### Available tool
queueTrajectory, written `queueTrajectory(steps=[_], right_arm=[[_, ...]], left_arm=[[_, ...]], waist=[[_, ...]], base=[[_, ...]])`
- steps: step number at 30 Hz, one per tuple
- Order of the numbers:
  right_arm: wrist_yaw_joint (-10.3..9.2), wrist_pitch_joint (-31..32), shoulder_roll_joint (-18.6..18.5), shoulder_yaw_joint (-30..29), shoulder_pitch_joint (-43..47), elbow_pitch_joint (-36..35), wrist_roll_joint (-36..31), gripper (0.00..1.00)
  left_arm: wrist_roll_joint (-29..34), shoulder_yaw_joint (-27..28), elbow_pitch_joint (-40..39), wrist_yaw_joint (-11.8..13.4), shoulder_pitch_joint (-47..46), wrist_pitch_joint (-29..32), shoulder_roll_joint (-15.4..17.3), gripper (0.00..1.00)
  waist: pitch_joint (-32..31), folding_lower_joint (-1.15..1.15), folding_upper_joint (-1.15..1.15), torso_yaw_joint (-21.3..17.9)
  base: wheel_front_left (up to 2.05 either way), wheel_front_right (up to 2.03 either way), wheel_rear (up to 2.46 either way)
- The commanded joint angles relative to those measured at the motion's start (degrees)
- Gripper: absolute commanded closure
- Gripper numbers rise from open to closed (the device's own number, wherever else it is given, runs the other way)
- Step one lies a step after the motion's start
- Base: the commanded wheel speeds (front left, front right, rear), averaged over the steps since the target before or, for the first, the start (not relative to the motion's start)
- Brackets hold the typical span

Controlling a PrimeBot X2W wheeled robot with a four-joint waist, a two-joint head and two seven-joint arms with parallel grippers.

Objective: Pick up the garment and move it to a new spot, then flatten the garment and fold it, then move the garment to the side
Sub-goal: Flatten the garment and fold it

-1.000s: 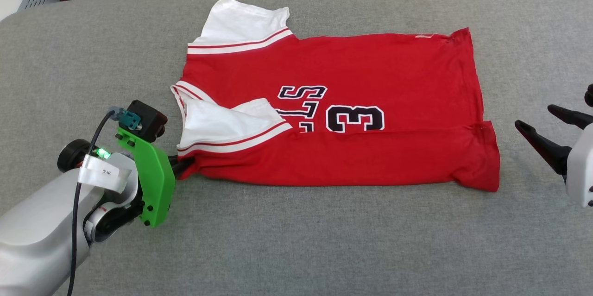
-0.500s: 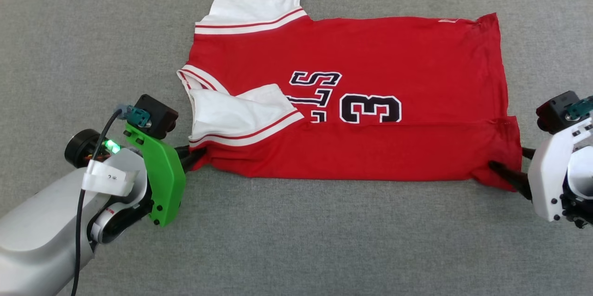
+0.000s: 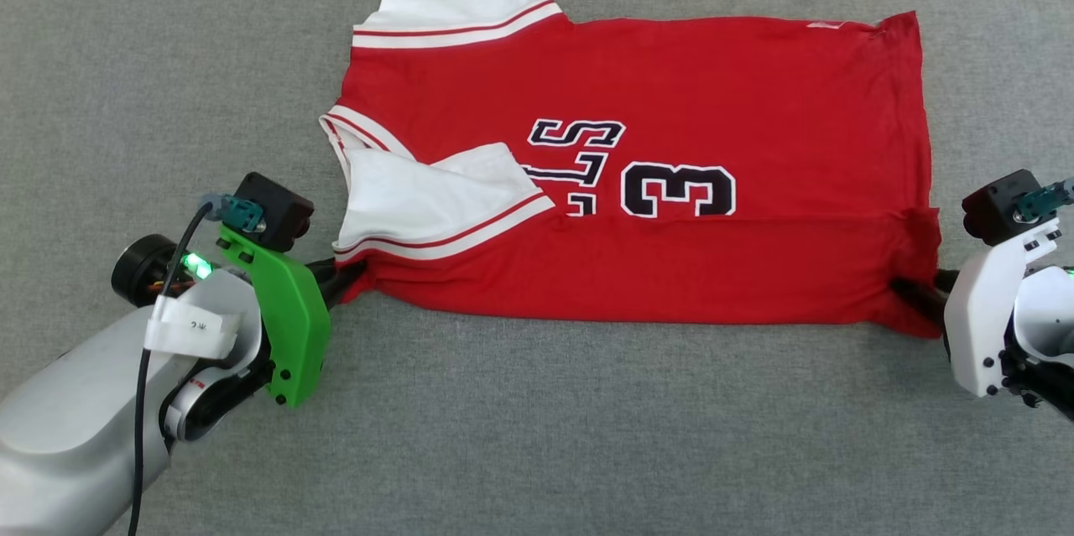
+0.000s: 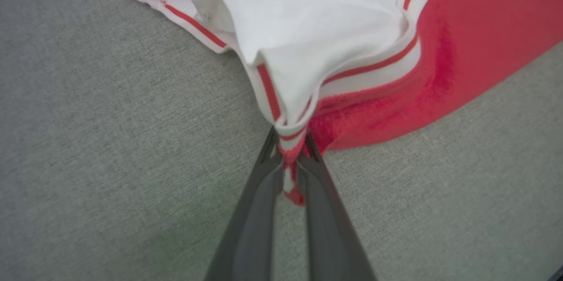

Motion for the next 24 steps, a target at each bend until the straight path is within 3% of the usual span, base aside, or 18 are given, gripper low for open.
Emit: queueTrajectory(steps=[1, 11, 24], right_arm=[[-0.04, -0.5, 1.8, 2.5, 1.6, 2.2, 0.4, 1.00], [-0.04, -7.2, -2.1, 0.8, 3.6, -3.2, 2.1, 1.00], [-0.04, -6.4, -5.8, -7.1, 17.3, -14.3, 2.3, 1.00]], left_arm=[[-0.5, 0.2, 0.5, -0.2, 1.0, -0.8, -0.2, 1.00], [-1.8, 0.4, -1.2, 0.9, 5.0, -3.5, 1.6, 1.00], [-4.2, -1.3, -12.7, 7.5, 15.6, -4.6, 7.8, 1.00]], waist=[[-1.0, 0.00, 0.00, -0.6], [-7.4, 0.00, 0.00, -1.5], [-12.4, 0.00, 0.00, -1.9]], base=[[0.00, 0.00, 0.00], [0.00, 0.00, 0.00], [0.00, 0.00, 0.00]])
